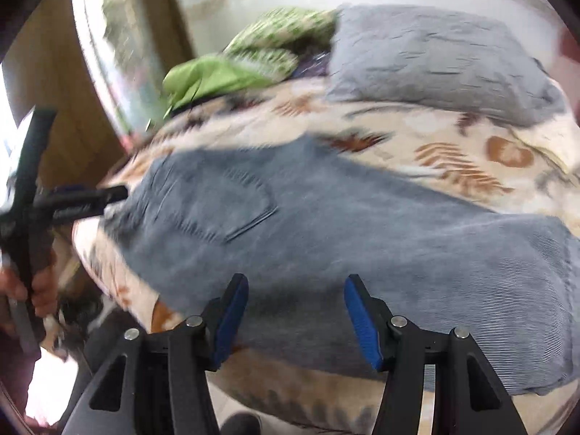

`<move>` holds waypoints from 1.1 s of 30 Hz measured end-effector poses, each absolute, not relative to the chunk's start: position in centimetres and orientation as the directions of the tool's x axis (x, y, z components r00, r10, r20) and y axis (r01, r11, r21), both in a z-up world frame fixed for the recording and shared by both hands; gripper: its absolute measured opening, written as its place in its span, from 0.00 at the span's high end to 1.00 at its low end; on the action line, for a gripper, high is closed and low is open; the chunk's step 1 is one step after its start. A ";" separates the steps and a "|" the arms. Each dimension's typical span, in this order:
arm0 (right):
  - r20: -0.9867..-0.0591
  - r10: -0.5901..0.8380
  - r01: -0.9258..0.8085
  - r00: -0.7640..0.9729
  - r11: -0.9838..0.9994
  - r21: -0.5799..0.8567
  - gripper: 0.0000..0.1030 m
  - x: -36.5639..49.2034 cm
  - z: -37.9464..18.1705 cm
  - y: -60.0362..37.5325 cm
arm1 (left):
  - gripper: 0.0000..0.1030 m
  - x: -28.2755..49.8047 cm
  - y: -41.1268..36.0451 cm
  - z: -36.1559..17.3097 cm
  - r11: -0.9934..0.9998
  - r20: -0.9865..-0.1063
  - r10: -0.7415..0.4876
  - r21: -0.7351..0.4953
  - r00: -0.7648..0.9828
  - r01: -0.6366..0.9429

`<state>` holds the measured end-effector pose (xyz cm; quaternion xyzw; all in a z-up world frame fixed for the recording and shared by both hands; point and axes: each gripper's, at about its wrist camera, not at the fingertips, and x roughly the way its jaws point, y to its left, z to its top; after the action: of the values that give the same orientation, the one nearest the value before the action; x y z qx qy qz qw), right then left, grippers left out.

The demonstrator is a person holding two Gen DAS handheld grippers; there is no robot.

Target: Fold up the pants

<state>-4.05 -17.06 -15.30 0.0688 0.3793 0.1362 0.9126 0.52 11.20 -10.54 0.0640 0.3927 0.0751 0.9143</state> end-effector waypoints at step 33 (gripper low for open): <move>-0.523 0.139 0.240 0.841 0.771 0.590 0.42 -10.8 -13.3 -39.0 | 0.00 -2.5 -4.4 -5.2 0.962 -0.656 -0.022 0.191 0.755 0.194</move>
<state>-10.76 -39.00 -13.29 0.3372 0.2806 -0.0281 0.8982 -2.54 -4.40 -5.17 0.1246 0.3453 -0.0583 0.9284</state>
